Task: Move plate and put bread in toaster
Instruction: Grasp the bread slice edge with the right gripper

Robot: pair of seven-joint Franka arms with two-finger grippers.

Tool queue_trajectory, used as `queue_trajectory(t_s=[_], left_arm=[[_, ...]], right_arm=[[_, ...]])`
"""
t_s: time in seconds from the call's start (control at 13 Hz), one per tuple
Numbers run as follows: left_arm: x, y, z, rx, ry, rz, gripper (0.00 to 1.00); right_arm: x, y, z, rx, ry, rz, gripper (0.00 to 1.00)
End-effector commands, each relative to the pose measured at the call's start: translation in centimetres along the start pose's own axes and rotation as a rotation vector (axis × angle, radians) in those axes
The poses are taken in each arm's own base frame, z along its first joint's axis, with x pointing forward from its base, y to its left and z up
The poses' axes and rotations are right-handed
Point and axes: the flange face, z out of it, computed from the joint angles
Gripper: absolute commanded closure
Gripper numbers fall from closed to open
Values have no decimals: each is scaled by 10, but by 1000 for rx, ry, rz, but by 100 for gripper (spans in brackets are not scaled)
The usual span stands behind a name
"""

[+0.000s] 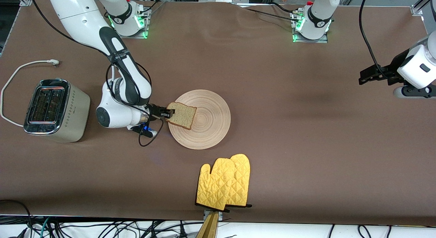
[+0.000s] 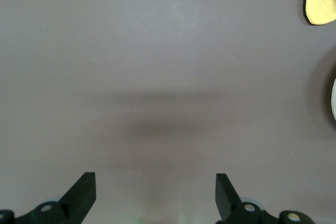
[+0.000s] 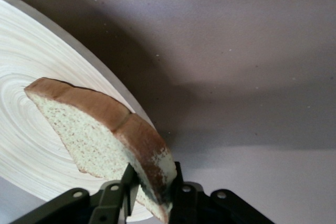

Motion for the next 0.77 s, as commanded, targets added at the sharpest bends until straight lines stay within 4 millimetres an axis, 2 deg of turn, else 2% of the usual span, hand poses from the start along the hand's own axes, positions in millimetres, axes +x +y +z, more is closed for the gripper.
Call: queue_trajectory(t_s=[0.0,0.38,0.54,0.69], left_arm=[[6,-4,2,-20,-18,13,0],[16,6,10,-7,1,30,0],[16,8,11,-8,-2,34,0],[17,-4,14,-10,-10,25,0]], right_arm=[[-6,-6,-11,1,31,-14,100],[-3,-21,-35,23,65,-44,100],[-2,-22,-41,-28,83,-79,100],[-3,-24,-39,-134,112,-143,100]])
